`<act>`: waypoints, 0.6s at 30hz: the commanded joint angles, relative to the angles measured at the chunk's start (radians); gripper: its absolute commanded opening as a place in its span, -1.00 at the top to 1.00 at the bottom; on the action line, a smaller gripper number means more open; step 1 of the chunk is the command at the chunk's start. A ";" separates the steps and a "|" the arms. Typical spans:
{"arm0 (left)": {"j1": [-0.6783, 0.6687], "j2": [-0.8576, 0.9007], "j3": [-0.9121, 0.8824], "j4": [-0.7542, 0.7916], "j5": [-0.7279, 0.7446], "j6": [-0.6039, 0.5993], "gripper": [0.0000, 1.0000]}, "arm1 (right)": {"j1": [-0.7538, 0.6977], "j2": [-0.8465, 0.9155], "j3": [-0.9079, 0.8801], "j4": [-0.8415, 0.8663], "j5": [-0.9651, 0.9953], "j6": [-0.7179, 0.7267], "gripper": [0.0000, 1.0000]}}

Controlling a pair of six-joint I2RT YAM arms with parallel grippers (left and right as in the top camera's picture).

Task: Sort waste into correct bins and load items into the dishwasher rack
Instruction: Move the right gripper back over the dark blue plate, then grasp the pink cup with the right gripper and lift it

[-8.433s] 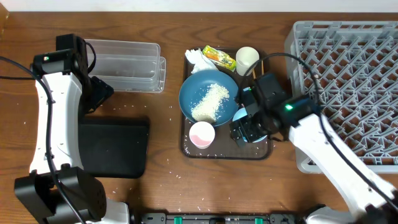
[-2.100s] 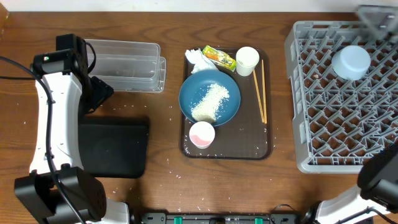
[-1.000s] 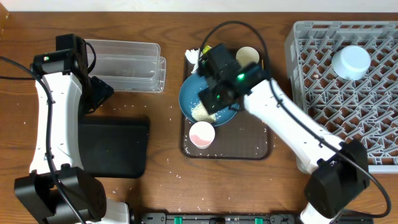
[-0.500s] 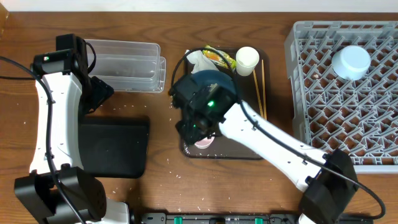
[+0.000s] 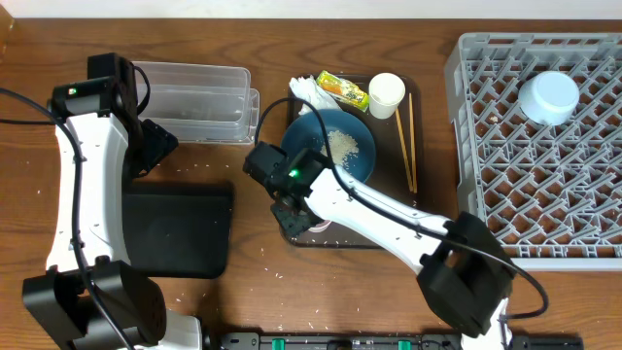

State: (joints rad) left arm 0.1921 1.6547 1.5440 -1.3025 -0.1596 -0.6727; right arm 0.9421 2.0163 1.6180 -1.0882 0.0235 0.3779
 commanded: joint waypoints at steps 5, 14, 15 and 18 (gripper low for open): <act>0.004 -0.016 -0.002 -0.005 -0.008 0.006 -0.96 | 0.010 0.005 0.001 0.009 -0.016 0.027 0.61; 0.004 -0.016 -0.002 -0.005 -0.008 0.006 -0.96 | 0.004 0.003 0.097 -0.039 -0.139 -0.007 0.98; 0.004 -0.016 -0.002 -0.005 -0.008 0.006 -0.96 | -0.001 0.003 0.135 -0.068 -0.166 -0.030 0.98; 0.004 -0.016 -0.002 -0.005 -0.008 0.006 -0.96 | -0.031 0.003 0.280 -0.189 -0.188 -0.078 0.98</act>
State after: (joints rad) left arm 0.1921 1.6547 1.5440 -1.3025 -0.1600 -0.6727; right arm 0.9371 2.0228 1.7592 -1.2263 -0.1043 0.3637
